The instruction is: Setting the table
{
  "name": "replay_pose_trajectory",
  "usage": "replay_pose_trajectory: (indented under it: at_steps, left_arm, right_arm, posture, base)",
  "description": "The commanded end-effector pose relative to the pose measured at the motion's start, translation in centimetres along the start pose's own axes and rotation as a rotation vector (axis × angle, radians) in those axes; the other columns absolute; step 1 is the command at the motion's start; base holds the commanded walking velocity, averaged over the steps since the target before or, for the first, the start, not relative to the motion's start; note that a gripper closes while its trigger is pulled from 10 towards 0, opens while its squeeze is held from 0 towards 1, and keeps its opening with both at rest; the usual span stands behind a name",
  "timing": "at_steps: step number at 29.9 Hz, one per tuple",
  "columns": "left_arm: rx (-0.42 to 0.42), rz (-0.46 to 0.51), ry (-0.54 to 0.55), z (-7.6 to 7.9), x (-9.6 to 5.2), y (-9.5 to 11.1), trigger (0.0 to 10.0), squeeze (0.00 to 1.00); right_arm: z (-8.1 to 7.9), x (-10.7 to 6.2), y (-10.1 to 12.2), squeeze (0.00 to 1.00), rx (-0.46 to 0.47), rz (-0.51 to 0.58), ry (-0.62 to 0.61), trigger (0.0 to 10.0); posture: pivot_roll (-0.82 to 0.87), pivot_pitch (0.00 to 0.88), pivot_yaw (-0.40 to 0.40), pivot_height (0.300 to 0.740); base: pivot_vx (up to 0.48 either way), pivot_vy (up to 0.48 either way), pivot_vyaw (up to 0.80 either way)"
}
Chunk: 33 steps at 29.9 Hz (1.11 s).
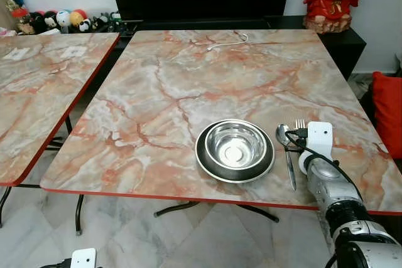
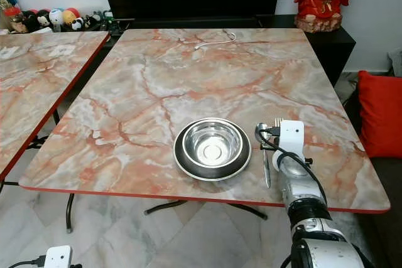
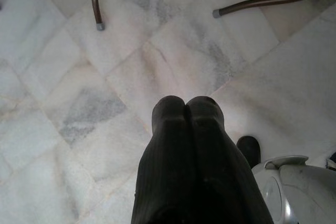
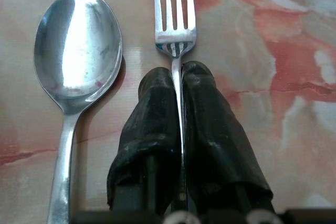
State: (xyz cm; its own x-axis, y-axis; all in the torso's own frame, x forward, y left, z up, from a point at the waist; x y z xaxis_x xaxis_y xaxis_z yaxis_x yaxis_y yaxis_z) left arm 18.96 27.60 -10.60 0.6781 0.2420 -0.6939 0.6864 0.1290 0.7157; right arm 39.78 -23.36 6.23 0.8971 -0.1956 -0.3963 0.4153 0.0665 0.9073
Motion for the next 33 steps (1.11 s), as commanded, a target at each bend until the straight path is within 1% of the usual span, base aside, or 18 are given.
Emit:
replay_pose_trajectory:
  at_steps: [1, 4, 6, 7, 8, 14, 16, 17, 20, 21, 22, 26, 32, 33]
  left_arm:
    - [0.008, 0.001, 0.008, -0.49, -0.01, 0.16, 10.0, 0.00]
    - [0.008, 0.001, 0.008, -0.48, -0.01, 0.14, 10.0, 0.00]
    - [0.008, 0.001, 0.008, -0.48, -0.01, 0.15, 10.0, 0.00]
    - [0.008, 0.001, 0.008, -0.48, -0.01, 0.16, 10.0, 0.00]
    - [0.008, 0.001, 0.009, -0.49, -0.01, 0.15, 10.0, 0.00]
    - [0.008, 0.003, 0.006, -0.43, 0.00, 0.21, 10.0, 0.00]
    - [0.008, 0.004, 0.006, -0.43, 0.01, 0.23, 10.0, 0.00]
    - [0.008, 0.004, 0.006, -0.43, 0.01, 0.23, 10.0, 0.00]
    - [0.009, 0.004, 0.006, -0.41, 0.03, 0.26, 10.0, 0.00]
    - [0.009, 0.004, 0.006, -0.41, 0.03, 0.26, 10.0, 0.00]
    - [0.009, 0.005, 0.005, -0.39, 0.03, 0.27, 10.0, 0.00]
    - [0.009, 0.005, 0.006, -0.43, 0.03, 0.30, 10.0, 0.00]
    - [0.009, 0.005, 0.008, -0.46, 0.03, 0.30, 10.0, 0.00]
    - [0.009, 0.004, 0.007, -0.45, 0.03, 0.30, 10.0, 0.00]
  right_arm:
    - [-0.36, -0.05, -0.66, 0.00, 0.000, -0.016, 0.006, 10.0]
    - [-0.27, -0.06, -0.72, 0.00, -0.001, -0.018, 0.003, 10.0]
    - [-0.21, -0.05, -0.75, 0.04, -0.001, -0.019, 0.000, 10.0]
    - [-0.20, -0.05, -0.74, 0.07, 0.000, -0.019, -0.001, 10.0]
    - [-0.22, -0.05, -0.74, 0.14, 0.000, -0.019, 0.000, 10.0]
    - [-0.28, -0.05, -0.76, 0.14, -0.001, -0.019, 0.002, 10.0]
    - [-0.31, -0.05, -0.77, 0.16, 0.000, -0.020, 0.002, 10.0]
    - [-0.33, -0.05, -0.76, 0.18, -0.002, -0.019, 0.002, 10.0]
    - [-0.36, -0.05, -0.76, 0.20, -0.002, -0.020, 0.002, 10.0]
    - [-0.37, -0.05, -0.76, 0.27, -0.002, -0.020, 0.002, 10.0]
    - [-0.36, -0.05, -0.80, 0.30, -0.002, -0.021, 0.001, 10.0]
    - [-0.36, -0.05, -0.79, 0.29, -0.003, -0.022, -0.001, 10.0]
    - [-0.40, -0.05, -0.87, 0.29, -0.005, -0.026, -0.003, 10.0]
    - [-0.43, -0.05, -0.89, 0.31, -0.005, -0.027, -0.002, 10.0]
  posture:
    - [-0.02, 0.045, 0.062, 0.740]
    - [-0.01, 0.046, 0.062, 0.740]
    - [-0.01, 0.045, 0.062, 0.740]
    - [-0.01, 0.045, 0.062, 0.740]
    - [-0.02, 0.045, 0.062, 0.740]
    - [-0.01, 0.044, 0.062, 0.740]
    - [-0.01, 0.044, 0.062, 0.740]
    - [-0.01, 0.044, 0.062, 0.740]
    - [-0.01, 0.044, 0.062, 0.740]
    - [-0.01, 0.044, 0.062, 0.740]
    - [-0.01, 0.042, 0.062, 0.740]
    - [-0.01, 0.044, 0.062, 0.740]
    - [-0.01, 0.043, 0.064, 0.740]
    - [-0.01, 0.043, 0.064, 0.740]
  base:
    - [0.000, 0.000, 0.00]
    - [0.000, 0.000, 0.00]
    - [0.000, 0.000, 0.00]
    - [0.000, 0.000, 0.00]
    - [0.000, 0.000, 0.00]
    - [0.000, 0.000, 0.00]
    - [0.000, 0.000, 0.00]
    - [0.000, 0.000, 0.00]
    - [0.000, 0.000, 0.00]
    - [0.000, 0.000, 0.00]
    - [0.000, 0.000, 0.00]
    - [0.000, 0.000, 0.00]
    - [0.000, 0.000, 0.00]
    - [0.000, 0.000, 0.00]
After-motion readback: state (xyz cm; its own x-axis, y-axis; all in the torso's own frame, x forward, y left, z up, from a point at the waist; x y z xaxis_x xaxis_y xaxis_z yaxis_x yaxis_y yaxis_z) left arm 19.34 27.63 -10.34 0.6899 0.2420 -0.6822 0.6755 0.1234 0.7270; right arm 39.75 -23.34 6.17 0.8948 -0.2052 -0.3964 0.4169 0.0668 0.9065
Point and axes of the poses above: a point about 5 cm out from each wrist's last joint towards the gripper, its own x axis pointing out of the wrist towards the gripper, its own y axis along the axis of the wrist's last joint, z = x × y, the point moved 5 cm from there along x, pointing out of the wrist towards the gripper, and after that the axes turned 4 degrees about -x, right-handed, at the moved point
